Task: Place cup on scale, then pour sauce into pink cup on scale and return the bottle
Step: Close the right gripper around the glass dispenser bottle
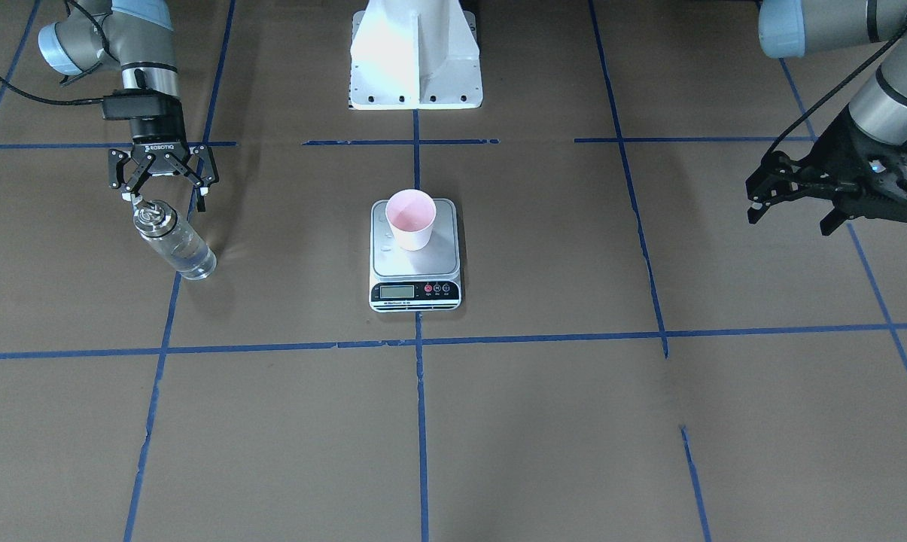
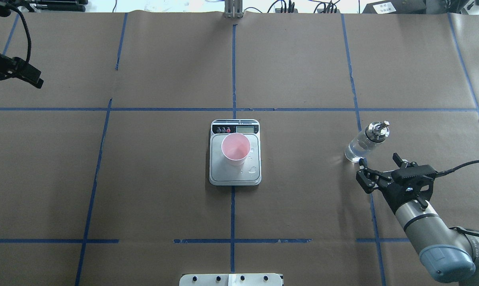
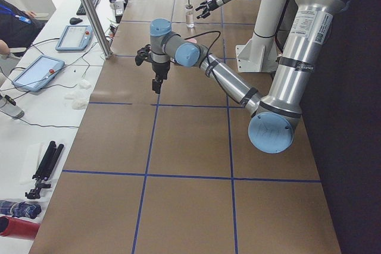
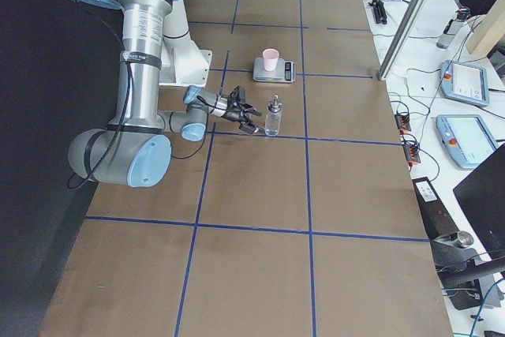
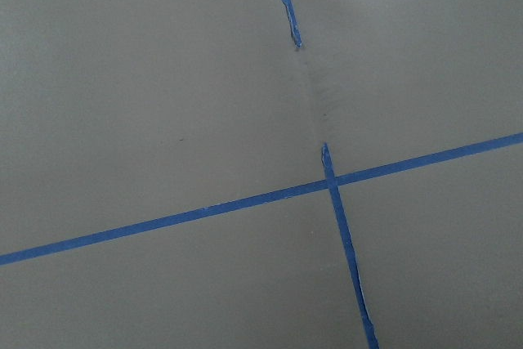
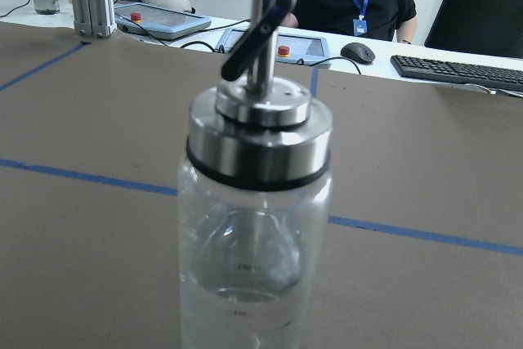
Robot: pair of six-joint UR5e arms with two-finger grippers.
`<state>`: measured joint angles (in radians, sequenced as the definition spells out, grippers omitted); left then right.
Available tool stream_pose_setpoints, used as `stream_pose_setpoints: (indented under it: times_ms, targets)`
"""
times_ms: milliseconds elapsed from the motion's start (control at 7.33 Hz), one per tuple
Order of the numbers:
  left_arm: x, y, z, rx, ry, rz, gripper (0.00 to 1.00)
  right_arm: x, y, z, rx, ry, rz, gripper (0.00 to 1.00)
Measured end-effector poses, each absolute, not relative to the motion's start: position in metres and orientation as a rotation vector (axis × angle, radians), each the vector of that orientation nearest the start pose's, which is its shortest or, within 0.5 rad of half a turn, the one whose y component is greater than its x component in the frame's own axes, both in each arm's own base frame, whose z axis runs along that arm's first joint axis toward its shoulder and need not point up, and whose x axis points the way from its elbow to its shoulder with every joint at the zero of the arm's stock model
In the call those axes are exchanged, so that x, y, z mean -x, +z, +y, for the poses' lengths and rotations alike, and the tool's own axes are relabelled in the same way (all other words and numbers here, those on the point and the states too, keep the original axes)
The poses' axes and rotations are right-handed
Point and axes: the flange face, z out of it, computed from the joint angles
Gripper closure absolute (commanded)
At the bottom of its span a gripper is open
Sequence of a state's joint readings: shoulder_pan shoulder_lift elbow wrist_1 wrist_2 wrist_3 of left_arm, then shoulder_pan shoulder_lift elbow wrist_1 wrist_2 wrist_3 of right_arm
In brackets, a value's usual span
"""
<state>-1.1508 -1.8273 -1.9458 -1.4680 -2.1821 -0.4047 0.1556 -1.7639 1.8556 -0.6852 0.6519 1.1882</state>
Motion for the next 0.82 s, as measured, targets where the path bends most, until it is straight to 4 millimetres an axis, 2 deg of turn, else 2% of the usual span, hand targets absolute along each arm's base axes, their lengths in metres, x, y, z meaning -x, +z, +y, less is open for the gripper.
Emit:
stream_pose_setpoints:
  times_ms: [136, 409, 818]
  targets:
    - [-0.148, 0.366, -0.539, -0.243, 0.181, 0.733, 0.0, 0.381, 0.488, -0.281, -1.055, 0.255, -0.645, 0.0]
    - [-0.14, 0.371, -0.543, -0.251, 0.178, 0.717, 0.0, 0.408, 0.474, -0.294, -1.075, 0.26, -0.651, 0.0]
    - [-0.138, 0.371, -0.544, -0.253, 0.175, 0.716, 0.0, 0.412, 0.478, -0.306, -1.075, 0.267, -0.639, 0.0]
